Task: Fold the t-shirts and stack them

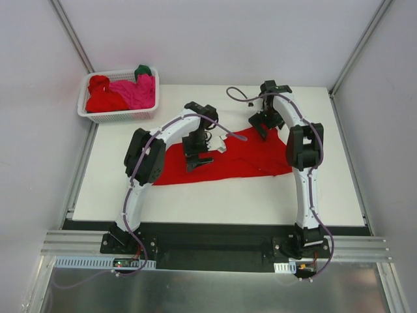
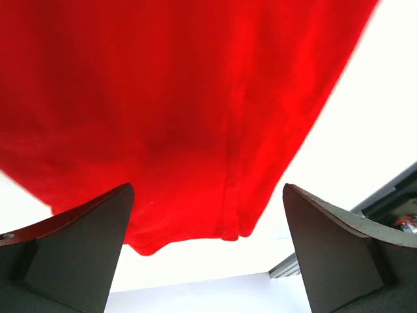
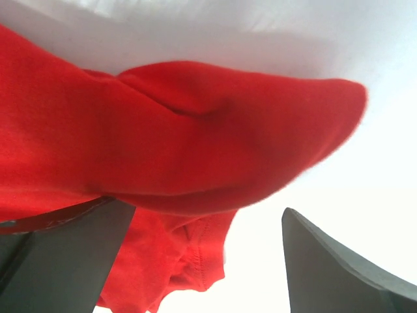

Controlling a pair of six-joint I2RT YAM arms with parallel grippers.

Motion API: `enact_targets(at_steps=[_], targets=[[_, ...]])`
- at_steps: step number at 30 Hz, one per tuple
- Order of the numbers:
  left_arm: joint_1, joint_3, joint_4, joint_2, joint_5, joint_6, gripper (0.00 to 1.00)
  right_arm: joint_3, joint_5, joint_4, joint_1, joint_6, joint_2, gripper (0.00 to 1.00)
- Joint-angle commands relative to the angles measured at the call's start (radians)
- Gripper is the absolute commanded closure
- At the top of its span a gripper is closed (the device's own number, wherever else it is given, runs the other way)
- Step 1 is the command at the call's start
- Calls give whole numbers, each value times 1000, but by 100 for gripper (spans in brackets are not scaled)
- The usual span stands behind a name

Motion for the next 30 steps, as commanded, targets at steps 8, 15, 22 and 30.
enact_targets(at_steps=[8,15,22,30], targets=[[137,-15,52,12,-9,-1,2,-70,-85,-80,21,39,-139,4],[131,-125,50,-46,46,11,2,-15,-249,-235,19,13,-157,4],[121,-186,58,-80,19,29,3,-119,-464,-283,19,-15,-204,4],[131,-229,96,-63,-38,40,3,-210,-473,-258,24,-43,-155,4]])
